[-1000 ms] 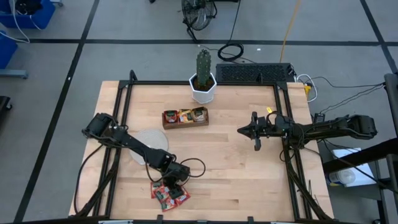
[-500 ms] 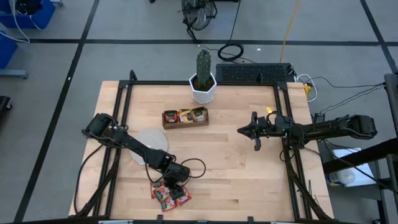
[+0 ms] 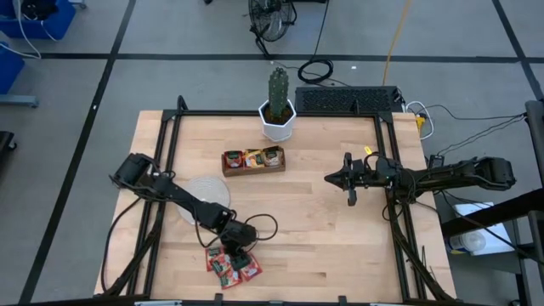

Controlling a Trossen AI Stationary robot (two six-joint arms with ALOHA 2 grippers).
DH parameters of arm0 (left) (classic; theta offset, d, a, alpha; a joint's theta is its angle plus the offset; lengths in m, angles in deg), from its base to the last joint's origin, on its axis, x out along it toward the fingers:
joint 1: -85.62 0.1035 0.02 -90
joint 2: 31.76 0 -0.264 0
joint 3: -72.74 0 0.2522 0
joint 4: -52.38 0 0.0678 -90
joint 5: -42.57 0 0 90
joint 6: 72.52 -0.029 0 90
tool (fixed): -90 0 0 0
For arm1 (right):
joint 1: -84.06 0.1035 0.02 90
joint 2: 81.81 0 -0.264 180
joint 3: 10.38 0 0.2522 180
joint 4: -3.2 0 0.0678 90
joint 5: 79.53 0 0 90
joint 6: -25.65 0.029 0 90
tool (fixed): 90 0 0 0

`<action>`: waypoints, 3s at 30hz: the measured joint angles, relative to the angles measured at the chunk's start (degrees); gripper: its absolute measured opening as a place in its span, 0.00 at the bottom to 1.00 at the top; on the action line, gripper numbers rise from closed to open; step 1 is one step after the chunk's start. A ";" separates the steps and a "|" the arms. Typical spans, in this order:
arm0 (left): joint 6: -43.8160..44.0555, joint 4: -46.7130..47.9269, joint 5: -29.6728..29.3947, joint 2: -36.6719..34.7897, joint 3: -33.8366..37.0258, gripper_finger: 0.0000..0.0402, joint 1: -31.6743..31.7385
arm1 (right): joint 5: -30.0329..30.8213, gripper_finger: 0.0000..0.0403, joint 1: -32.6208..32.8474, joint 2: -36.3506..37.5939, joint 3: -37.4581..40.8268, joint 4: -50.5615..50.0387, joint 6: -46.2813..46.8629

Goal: Pick & Place Tea
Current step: Put the red tea bag into the left section of the wooden organizer

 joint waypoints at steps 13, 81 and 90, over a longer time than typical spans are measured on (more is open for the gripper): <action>-3.14 -0.89 -5.81 0.09 0.06 0.01 0.26 | -0.02 0.00 0.00 0.00 0.00 0.02 0.00; -71.09 46.07 -37.43 -26.49 -8.76 0.00 39.04 | -0.02 0.00 0.01 -0.02 -0.02 0.04 0.00; -73.31 48.65 -37.76 -22.26 -8.72 0.00 39.93 | 0.00 0.00 -0.01 -0.02 -0.02 0.03 0.00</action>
